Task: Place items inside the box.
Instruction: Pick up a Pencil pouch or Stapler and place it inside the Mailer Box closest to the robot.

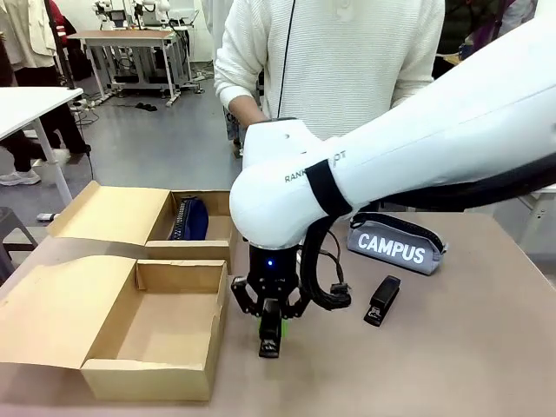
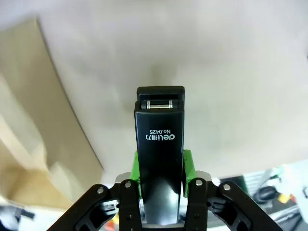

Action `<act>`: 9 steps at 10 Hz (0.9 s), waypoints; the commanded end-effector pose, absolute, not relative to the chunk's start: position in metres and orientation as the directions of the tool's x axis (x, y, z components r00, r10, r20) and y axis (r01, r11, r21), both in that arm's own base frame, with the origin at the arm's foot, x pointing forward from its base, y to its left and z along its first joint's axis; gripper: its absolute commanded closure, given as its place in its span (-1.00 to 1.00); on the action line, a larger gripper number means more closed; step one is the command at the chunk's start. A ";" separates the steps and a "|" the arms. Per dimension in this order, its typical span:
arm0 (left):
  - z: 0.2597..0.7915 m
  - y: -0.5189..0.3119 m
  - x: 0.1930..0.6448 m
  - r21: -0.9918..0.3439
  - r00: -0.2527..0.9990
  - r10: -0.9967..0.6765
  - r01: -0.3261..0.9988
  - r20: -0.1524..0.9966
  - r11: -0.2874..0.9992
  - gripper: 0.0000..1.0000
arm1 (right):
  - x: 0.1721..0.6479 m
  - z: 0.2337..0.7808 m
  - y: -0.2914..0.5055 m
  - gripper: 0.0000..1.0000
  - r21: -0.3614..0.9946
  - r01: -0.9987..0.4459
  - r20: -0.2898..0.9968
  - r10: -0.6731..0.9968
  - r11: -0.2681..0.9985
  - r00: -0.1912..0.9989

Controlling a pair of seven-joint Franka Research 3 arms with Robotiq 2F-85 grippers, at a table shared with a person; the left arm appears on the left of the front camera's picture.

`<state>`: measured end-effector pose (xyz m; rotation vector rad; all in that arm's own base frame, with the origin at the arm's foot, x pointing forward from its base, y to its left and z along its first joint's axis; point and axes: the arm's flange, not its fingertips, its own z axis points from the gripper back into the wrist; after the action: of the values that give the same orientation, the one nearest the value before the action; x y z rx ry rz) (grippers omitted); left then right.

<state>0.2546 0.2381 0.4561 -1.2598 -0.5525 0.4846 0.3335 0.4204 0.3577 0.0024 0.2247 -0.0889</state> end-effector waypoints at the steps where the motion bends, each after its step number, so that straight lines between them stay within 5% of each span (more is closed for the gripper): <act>1: 0.457 0.238 0.254 -0.971 0.775 0.616 -0.015 0.140 0.239 -1.00 | 0.311 0.385 0.359 1.00 0.103 -0.017 -0.261 0.044 0.995 0.964; 3: 0.457 0.238 0.254 -0.971 0.775 0.616 -0.015 0.140 0.239 -1.00 | 0.281 0.409 0.291 1.00 0.378 -0.148 -0.282 0.266 0.914 0.922; 6: 0.457 0.238 0.254 -0.971 0.775 0.616 -0.015 0.140 0.239 -1.00 | 0.255 0.417 0.204 1.00 0.780 0.039 -0.193 0.181 0.625 0.964; 7: 0.457 0.238 0.254 -0.971 0.775 0.616 -0.015 0.140 0.239 -1.00 | 0.251 0.415 0.187 1.00 0.824 0.102 -0.168 0.068 0.557 0.983; 8: 0.457 0.238 0.254 -0.971 0.775 0.616 -0.015 0.140 0.239 -1.00 | 0.266 0.424 0.237 1.00 0.657 -0.066 -0.177 0.239 0.751 0.955; 9: 0.457 0.238 0.254 -0.971 0.775 0.616 -0.015 0.140 0.239 -1.00 | 0.266 0.424 0.237 1.00 0.657 -0.066 -0.177 0.239 0.751 0.955</act>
<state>0.2546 0.2382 0.4556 -1.2597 -0.5525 0.4849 0.2714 0.2193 0.4339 0.8089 0.2503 0.1085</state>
